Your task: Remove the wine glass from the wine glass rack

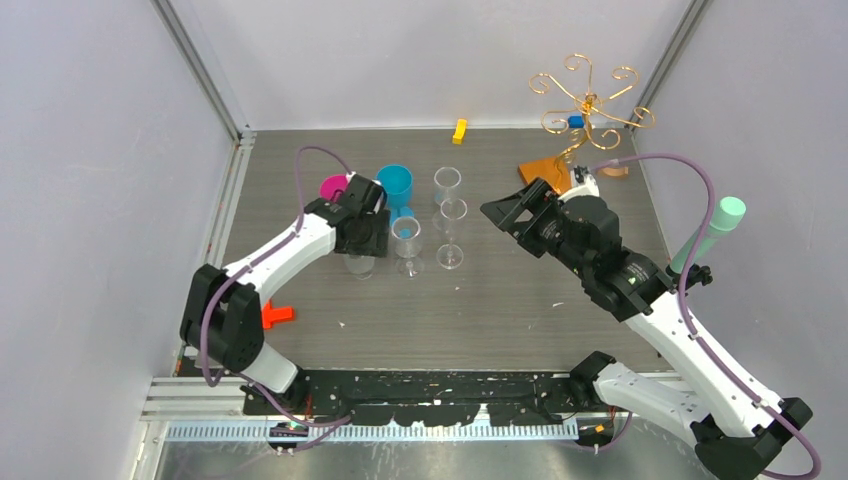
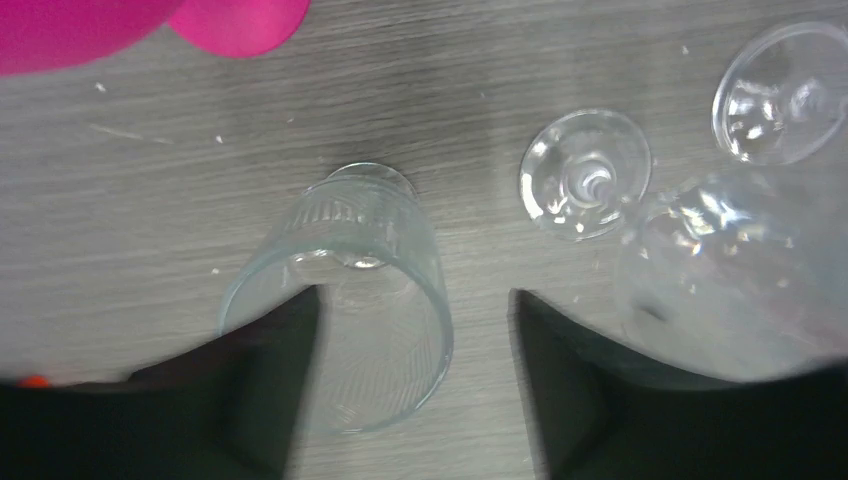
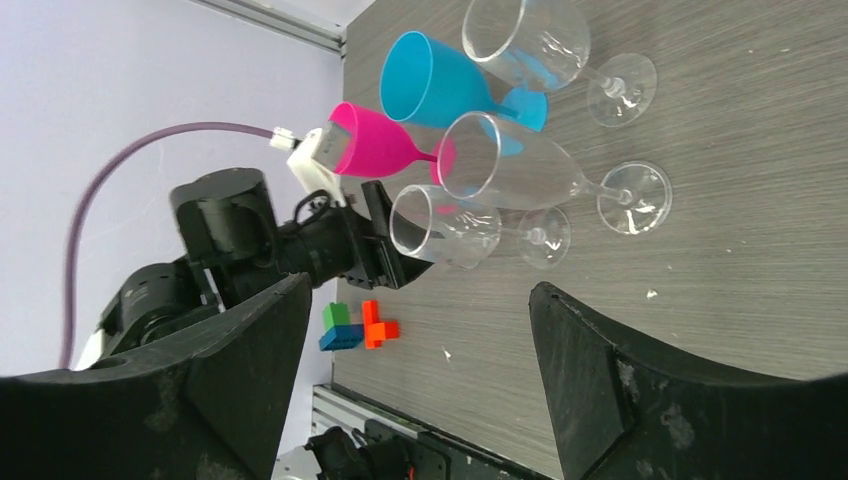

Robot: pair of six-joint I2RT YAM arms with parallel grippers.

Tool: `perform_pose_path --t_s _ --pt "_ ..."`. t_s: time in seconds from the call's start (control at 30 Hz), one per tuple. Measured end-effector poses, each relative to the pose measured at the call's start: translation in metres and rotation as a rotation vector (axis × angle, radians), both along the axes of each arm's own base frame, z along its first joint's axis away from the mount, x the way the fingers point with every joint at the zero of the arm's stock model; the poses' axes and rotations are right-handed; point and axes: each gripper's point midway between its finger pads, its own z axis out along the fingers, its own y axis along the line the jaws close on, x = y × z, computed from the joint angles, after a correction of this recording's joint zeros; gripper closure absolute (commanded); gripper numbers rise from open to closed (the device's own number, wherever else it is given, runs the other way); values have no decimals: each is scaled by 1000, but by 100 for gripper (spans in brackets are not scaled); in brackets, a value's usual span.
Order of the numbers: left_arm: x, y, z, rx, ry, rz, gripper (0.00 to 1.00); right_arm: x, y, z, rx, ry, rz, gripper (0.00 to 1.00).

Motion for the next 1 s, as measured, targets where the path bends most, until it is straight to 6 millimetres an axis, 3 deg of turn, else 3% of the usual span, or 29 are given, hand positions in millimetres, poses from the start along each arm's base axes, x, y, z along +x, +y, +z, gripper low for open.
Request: perform_pose_path --t_s 0.03,0.17,0.4,0.57,0.77,1.0 --pt "0 0 3 2 -7 -7 2 0 -1 -1 -6 3 -1 15" --pt "3 1 32 -18 -79 -29 0 -3 -6 -5 -30 10 -10 14" --pt "-3 9 136 -117 -354 -60 0 -9 -19 6 -68 -17 -32 13" --pt "-24 29 189 -144 -488 -42 0 -14 -33 12 -114 -39 -62 13" --pt "-57 60 211 -116 -543 -4 0 -24 -64 17 -229 -64 -121 13" --pt "-100 102 229 -88 -623 75 0 -56 -132 48 -335 -185 -288 12"
